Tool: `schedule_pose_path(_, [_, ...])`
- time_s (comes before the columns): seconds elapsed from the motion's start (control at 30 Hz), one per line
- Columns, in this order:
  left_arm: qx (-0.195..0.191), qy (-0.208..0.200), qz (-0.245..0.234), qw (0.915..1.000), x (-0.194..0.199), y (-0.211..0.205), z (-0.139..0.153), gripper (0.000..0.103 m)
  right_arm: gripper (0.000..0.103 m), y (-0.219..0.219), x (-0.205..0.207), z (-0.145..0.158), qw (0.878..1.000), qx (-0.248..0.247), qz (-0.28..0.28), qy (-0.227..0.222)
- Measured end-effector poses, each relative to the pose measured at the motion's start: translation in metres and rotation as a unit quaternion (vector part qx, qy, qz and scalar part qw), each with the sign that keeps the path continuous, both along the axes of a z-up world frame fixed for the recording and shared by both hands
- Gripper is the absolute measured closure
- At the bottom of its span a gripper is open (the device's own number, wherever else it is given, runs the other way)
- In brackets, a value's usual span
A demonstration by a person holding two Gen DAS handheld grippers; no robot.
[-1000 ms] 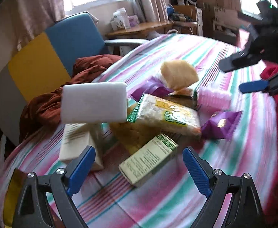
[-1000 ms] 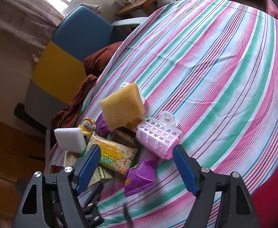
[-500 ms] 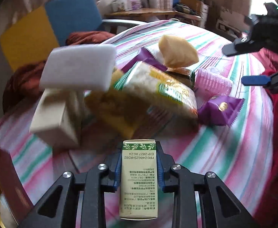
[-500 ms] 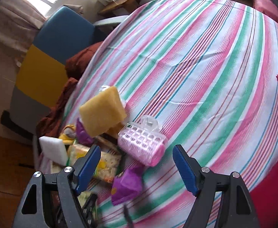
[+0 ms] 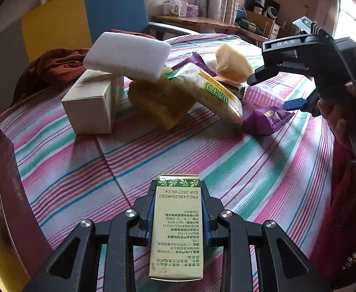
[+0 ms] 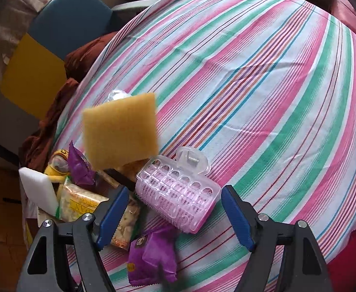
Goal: Organize objects
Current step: 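Grasp the green-labelled box with the left gripper while the right gripper approaches the pink roller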
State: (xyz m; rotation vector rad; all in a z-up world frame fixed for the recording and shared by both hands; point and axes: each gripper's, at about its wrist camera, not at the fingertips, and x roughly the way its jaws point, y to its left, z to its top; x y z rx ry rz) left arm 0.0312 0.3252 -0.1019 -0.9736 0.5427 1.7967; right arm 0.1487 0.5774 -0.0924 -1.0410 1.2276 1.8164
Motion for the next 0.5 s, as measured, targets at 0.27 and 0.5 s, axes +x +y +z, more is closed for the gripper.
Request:
schedule_pose_path(0.27, [0.007,-0.006,0.010,0.9999,0.005,0.000,-0.001,0.072,0.030,-0.002,-0.008,0.000,0.999,0.028,0.026,-0.023])
schedule_pose_path(0.5, [0.009,-0.004,0.015,0.9998,0.001,0.010,-0.001,0.073,0.048,-0.004,-0.001,0.007,0.999,0.031,0.031,0.012])
